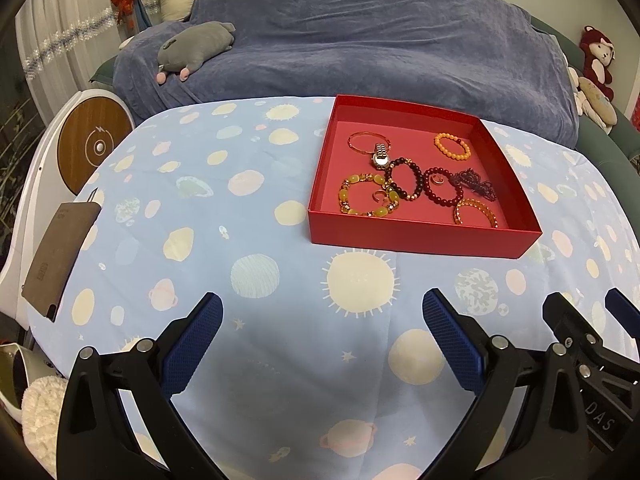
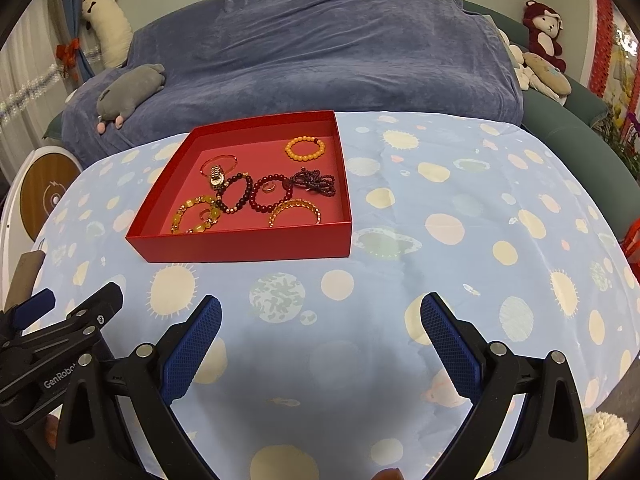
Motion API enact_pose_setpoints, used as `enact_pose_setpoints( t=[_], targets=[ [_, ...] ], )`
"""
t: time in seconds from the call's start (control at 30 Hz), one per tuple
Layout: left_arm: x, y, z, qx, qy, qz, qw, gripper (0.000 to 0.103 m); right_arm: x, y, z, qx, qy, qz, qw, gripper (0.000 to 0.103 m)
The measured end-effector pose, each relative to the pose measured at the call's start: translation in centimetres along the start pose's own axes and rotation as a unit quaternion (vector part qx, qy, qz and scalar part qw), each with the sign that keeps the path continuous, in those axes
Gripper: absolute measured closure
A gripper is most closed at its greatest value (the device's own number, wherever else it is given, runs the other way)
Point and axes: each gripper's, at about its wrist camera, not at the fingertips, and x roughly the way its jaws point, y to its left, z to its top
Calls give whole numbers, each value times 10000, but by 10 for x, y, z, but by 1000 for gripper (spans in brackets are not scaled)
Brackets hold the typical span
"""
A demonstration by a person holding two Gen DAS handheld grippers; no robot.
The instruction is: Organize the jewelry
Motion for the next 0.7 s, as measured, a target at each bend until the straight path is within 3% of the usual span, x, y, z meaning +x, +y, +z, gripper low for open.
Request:
enact_pose_setpoints(
  t=[0.3,0.7],
  targets=[
    [3,0,-1,17,64,155,9999,7,0,1,-1,-24,6,-5,10000,7],
    [3,-1,1,-2,86,-7,10000,7,1,2,-1,-39,2,-5,10000,7]
  ],
)
